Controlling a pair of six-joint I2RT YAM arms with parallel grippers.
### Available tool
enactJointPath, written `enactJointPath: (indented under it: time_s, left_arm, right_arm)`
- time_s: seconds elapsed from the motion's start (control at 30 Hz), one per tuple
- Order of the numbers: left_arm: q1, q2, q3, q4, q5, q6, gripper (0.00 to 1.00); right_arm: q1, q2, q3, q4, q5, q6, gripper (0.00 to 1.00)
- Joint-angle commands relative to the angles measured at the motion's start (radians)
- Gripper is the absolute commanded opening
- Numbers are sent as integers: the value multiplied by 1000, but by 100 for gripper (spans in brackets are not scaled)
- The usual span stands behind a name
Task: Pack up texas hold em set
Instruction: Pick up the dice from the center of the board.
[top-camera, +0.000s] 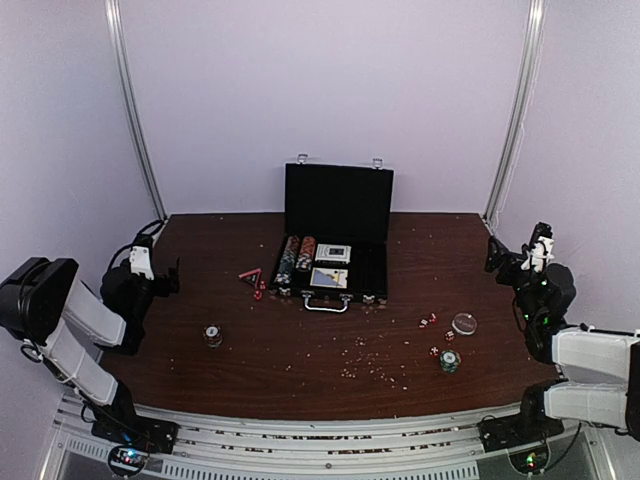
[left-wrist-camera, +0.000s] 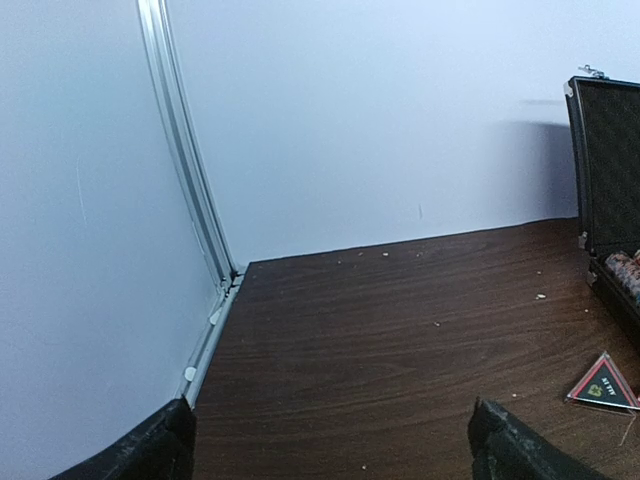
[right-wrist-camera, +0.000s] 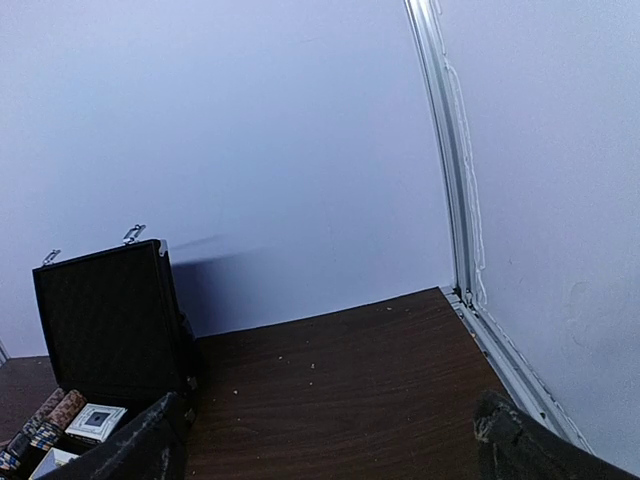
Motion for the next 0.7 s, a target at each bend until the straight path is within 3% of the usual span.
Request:
enactJointPath:
  time_s: [0.0,0.23,0.43,0.57,0.67]
  left_arm:
    - [-1,4,11,9,14,7,98]
    - [-1,-64,-13,1,-56,-17,98]
    - [-1,-218,22,-220,-207,-63,98]
    - [-2,-290,62,-373,-267,-118,98]
    - [-2,-330,75,-428,-267,-149,98]
  right_arm:
    - [-4,-34,17,4,5,18,100]
    - [-4,-87,25,-104,155,173,100]
    - [-5,-26,92,-176,30,180,100]
    - [18,110,290,-446,-35,179,98]
    - [174,193,390,-655,74,119,95]
